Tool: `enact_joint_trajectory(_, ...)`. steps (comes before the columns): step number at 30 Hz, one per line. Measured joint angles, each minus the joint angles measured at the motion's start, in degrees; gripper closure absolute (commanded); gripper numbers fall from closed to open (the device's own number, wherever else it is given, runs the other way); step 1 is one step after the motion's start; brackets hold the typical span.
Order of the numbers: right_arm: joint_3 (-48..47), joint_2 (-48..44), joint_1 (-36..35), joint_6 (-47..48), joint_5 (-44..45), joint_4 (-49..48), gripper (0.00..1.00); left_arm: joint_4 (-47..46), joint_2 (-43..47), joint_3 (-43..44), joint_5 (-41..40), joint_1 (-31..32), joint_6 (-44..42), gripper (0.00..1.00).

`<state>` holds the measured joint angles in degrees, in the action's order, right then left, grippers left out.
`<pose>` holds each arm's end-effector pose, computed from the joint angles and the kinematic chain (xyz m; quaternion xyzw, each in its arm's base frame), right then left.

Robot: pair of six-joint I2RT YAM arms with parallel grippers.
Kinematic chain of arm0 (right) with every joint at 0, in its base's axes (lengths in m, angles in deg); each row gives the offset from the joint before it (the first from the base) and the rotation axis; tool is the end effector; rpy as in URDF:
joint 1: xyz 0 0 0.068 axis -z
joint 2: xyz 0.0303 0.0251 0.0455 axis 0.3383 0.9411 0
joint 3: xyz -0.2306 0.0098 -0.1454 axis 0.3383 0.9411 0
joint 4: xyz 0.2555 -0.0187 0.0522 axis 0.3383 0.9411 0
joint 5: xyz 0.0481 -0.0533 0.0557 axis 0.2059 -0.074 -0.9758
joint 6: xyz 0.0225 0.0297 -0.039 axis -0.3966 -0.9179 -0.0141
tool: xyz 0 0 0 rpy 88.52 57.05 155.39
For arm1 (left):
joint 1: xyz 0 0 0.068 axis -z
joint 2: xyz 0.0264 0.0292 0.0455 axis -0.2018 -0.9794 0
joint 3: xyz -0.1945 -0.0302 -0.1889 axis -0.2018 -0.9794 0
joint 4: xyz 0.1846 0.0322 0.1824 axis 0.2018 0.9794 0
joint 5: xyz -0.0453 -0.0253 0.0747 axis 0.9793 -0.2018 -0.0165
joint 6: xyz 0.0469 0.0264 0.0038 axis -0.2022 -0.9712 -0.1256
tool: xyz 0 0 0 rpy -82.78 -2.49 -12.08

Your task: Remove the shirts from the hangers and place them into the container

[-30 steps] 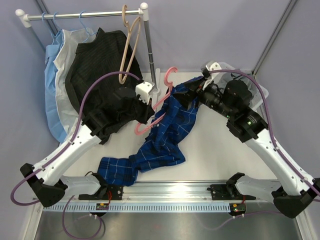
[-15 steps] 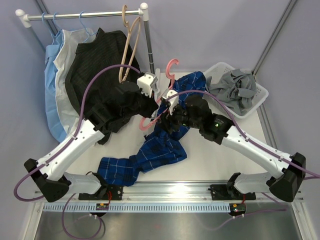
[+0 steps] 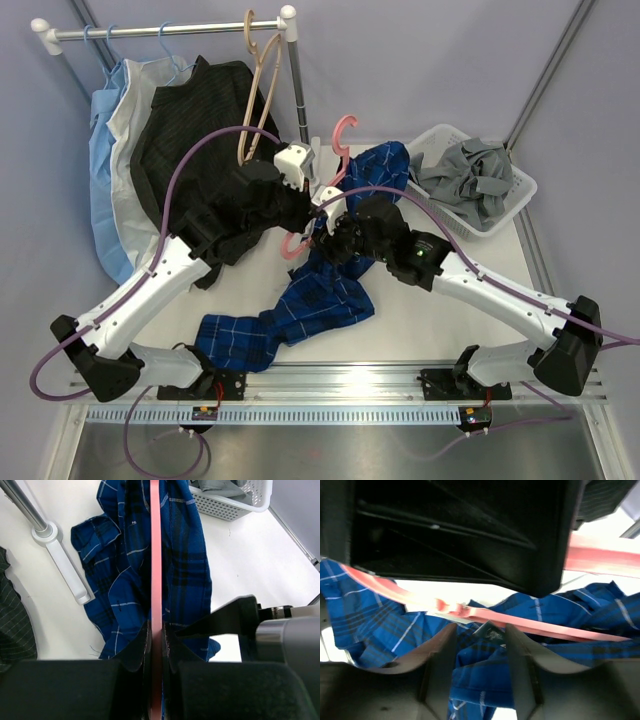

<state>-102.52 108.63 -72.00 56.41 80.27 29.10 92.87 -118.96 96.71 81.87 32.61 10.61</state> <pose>0.1836 0.2430 0.3524 -0.4595 0.6926 0.2368 0.5030 0.1958 -0.1900 0.4209 0.2168 0.8202 -0.2521 0.4656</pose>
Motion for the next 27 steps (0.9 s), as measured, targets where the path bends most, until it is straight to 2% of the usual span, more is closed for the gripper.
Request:
enact_joint_trajectory(2,0.00,0.04,-0.20,0.26,1.40,-0.26,0.59,0.02,-0.02,0.00,0.00,-0.07,0.48,1.00)
enact_joint_trajectory(3,0.00,0.04,-0.24,0.37,2.14,-0.61,0.67,0.00,-0.02,0.00,0.00,-0.11,0.72,1.00)
enact_joint_trajectory(11,0.11,-0.31,-0.44,1.18,6.14,-1.55,1.00,-0.17,-0.02,0.00,0.00,-0.13,1.05,1.00)
enact_joint_trajectory(27,1.70,-3.72,-0.63,-0.48,10.21,-4.85,1.00,-0.59,-0.02,-0.09,-0.28,-0.13,2.71,1.00)
